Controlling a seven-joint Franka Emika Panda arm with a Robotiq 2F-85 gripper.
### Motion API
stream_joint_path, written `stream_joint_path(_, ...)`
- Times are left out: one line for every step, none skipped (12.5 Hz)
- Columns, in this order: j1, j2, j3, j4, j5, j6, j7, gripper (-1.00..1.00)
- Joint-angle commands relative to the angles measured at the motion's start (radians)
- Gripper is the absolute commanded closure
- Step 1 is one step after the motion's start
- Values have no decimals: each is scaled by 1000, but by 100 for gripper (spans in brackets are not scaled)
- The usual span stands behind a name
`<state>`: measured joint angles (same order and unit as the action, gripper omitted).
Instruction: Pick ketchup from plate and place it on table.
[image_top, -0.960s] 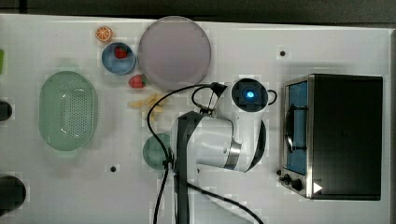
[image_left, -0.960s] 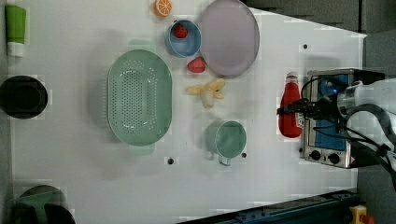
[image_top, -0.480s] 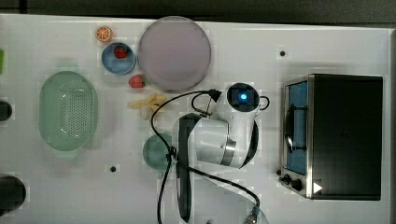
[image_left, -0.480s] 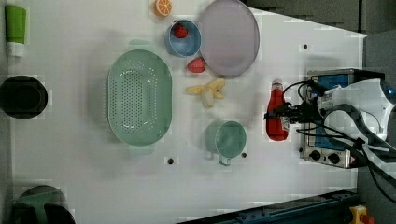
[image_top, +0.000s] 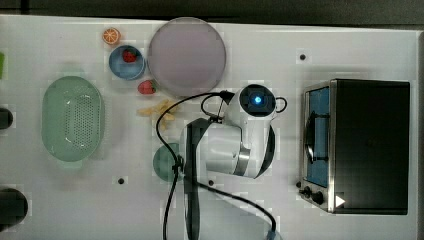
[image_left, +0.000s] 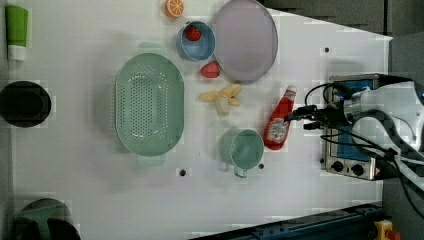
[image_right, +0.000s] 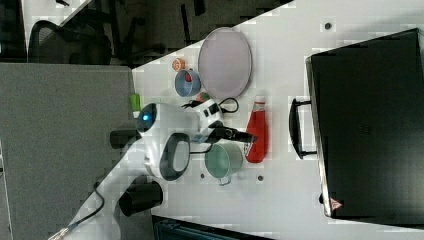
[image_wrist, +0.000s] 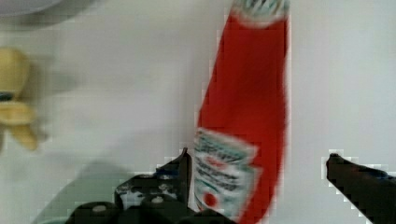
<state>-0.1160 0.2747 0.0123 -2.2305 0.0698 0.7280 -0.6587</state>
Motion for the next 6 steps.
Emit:
stream_joint_path(-3, -135, 14, 114, 1, -61, 112, -100)
stream_joint_path(-1, -169, 18, 153, 1, -106, 173, -100)
stream_joint_path(0, -200, 21, 198, 1, -155, 257, -100)
stream_joint_path(2, -228, 23, 244, -1, -214, 341, -100)
stream_joint_path(3, -253, 24, 291, -4, -294, 421, -100)
stream_joint_path(3, -272, 24, 337, -15, -390, 489, -100)
